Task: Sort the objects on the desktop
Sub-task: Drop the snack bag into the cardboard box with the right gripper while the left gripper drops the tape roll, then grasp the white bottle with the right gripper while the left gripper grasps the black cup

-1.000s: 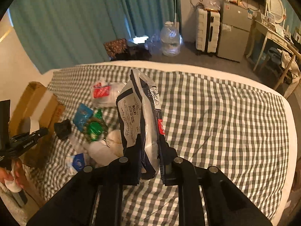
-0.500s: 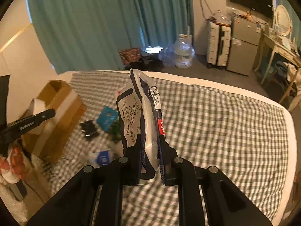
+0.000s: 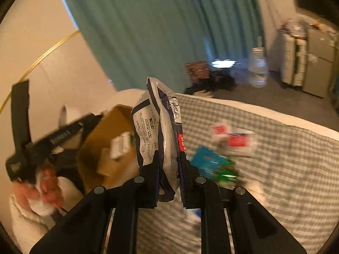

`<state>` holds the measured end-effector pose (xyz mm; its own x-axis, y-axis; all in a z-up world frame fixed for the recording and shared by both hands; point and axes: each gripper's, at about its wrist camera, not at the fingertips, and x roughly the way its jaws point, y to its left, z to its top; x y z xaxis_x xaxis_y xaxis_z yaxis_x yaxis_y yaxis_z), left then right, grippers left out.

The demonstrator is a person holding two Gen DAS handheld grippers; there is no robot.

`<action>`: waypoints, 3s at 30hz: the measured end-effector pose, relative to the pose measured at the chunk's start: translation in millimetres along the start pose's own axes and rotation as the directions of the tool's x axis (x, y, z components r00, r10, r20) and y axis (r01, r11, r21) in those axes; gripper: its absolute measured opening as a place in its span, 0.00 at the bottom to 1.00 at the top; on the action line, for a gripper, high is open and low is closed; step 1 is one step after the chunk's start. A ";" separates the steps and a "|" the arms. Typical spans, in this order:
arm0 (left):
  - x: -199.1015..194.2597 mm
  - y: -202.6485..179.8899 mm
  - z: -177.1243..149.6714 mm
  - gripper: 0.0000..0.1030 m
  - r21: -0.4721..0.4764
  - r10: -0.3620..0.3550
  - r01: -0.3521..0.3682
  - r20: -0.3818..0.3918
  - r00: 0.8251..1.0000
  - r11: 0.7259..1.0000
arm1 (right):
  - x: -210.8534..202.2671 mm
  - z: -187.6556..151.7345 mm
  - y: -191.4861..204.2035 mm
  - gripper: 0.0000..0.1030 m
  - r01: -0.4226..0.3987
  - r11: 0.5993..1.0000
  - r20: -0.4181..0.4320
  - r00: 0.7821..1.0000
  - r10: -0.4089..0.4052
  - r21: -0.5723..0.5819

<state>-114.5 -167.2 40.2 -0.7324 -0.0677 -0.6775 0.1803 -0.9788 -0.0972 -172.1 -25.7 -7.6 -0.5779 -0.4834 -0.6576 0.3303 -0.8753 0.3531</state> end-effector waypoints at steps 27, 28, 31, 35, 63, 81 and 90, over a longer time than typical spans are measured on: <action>60.2 43.4 -44.6 0.83 0.054 0.148 -0.144 -0.092 0.985 0.988 | 22.6 -11.1 -22.5 0.75 0.236 0.971 0.012 0.972 -0.235 -0.040; 53.6 31.2 -45.6 0.86 0.087 0.137 -0.131 -0.067 0.988 0.988 | 9.3 -18.3 -36.4 0.75 0.264 0.964 0.010 0.965 -0.264 -0.033; 30.3 -10.0 -49.9 0.91 0.163 0.130 -0.133 0.026 0.991 0.978 | -30.0 -34.2 -71.8 0.75 0.317 0.948 0.020 0.948 -0.317 0.011; 9.7 -48.2 -55.2 0.98 0.232 0.088 -0.102 0.071 0.994 0.967 | -83.4 -48.4 -106.4 0.75 0.336 0.938 0.057 0.938 -0.341 0.090; 113.4 -134.1 -130.3 1.00 0.343 0.093 -0.019 -0.200 0.975 0.939 | 35.1 -97.7 -117.4 0.86 0.227 0.918 -0.206 0.930 -0.303 -0.325; 185.8 -119.0 -147.9 1.00 0.274 0.128 -0.037 -0.321 0.938 0.961 | 74.8 -110.3 -131.1 0.41 0.213 0.933 -0.275 0.915 -0.294 -0.290; 191.5 -125.0 -164.4 0.89 0.349 0.108 0.022 -0.350 0.931 0.937 | 31.2 -92.1 -128.5 0.39 0.222 0.955 -0.098 0.965 -0.244 -0.199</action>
<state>-169.4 -26.0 -197.3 -0.4327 -0.1012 -0.8959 -0.0767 -0.9859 0.1484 -163.9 72.9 -134.8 -0.5652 -0.2511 -0.7858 0.3357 -0.9401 0.0589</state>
